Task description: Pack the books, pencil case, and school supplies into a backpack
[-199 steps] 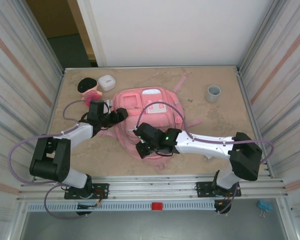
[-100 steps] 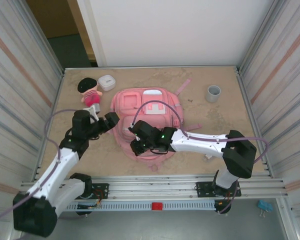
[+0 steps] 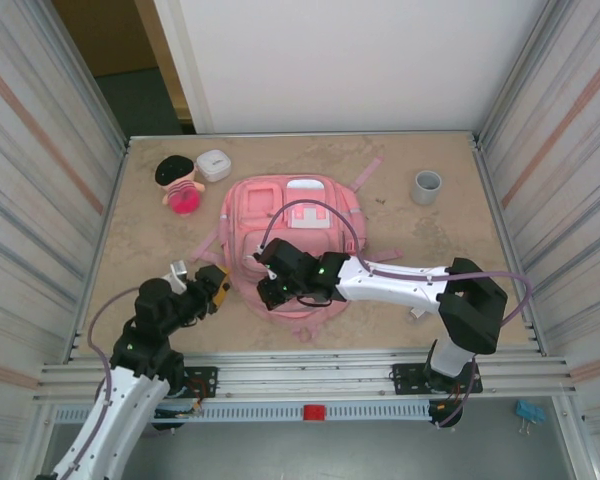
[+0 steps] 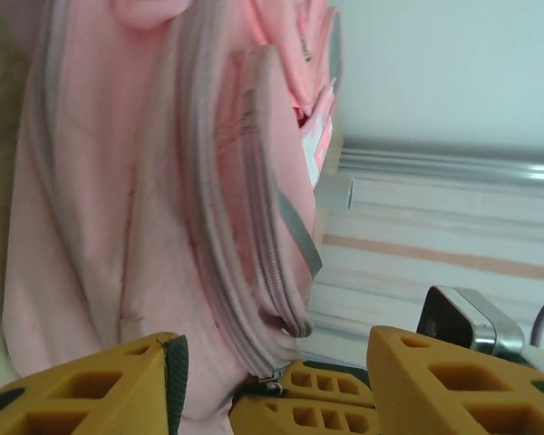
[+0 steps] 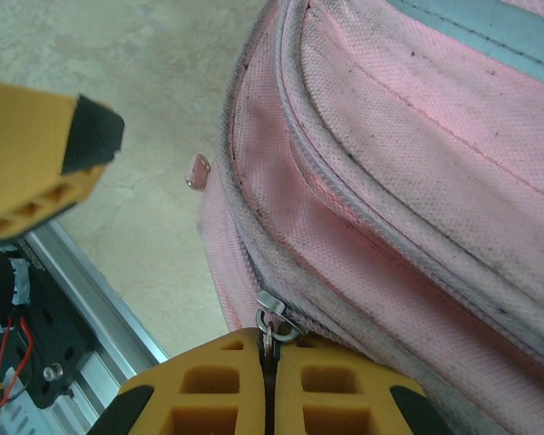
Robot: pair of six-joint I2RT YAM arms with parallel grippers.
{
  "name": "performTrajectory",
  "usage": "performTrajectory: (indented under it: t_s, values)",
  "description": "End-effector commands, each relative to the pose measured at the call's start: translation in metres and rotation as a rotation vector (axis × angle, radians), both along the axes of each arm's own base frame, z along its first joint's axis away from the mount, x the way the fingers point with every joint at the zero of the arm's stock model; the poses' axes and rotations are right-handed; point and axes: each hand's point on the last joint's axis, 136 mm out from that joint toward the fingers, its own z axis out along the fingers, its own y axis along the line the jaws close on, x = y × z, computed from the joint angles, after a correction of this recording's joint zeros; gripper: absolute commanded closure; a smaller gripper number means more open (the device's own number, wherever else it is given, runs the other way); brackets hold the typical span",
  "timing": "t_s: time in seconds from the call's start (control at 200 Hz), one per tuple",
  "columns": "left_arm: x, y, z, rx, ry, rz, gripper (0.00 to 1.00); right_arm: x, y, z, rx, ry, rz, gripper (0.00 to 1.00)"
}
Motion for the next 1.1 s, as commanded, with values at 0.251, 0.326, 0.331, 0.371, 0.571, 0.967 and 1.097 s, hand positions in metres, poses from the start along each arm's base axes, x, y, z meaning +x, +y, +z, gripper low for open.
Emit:
performTrajectory:
  t_s: [0.251,0.326,0.331,0.371,0.571,0.967,1.097]
  values:
    - [-0.008,-0.004,-0.017,-0.165,0.152,0.068,0.49,0.007,0.021,0.018,0.068,-0.022,0.008,1.0]
    - [-0.008,-0.008,-0.017,-0.172,0.161,0.059,0.52,0.006,0.023,0.018,0.068,-0.023,0.011,1.0]
    - [-0.008,-0.008,-0.016,-0.173,0.159,0.058,0.52,0.006,0.023,0.018,0.068,-0.023,0.01,1.0]
    - [-0.007,-0.01,-0.016,-0.174,0.163,0.051,0.53,0.006,0.023,0.018,0.066,-0.022,0.012,1.0]
    - [-0.003,-0.019,-0.012,-0.168,0.172,0.026,0.58,0.004,0.024,0.018,0.065,-0.022,0.017,1.0]
    - [0.012,-0.032,0.007,-0.154,0.124,0.002,0.6,-0.002,0.029,0.015,0.066,-0.011,0.037,1.0]
    - [0.015,-0.035,0.003,-0.137,0.135,0.002,0.63,-0.004,0.03,0.015,0.068,-0.011,0.045,1.0]
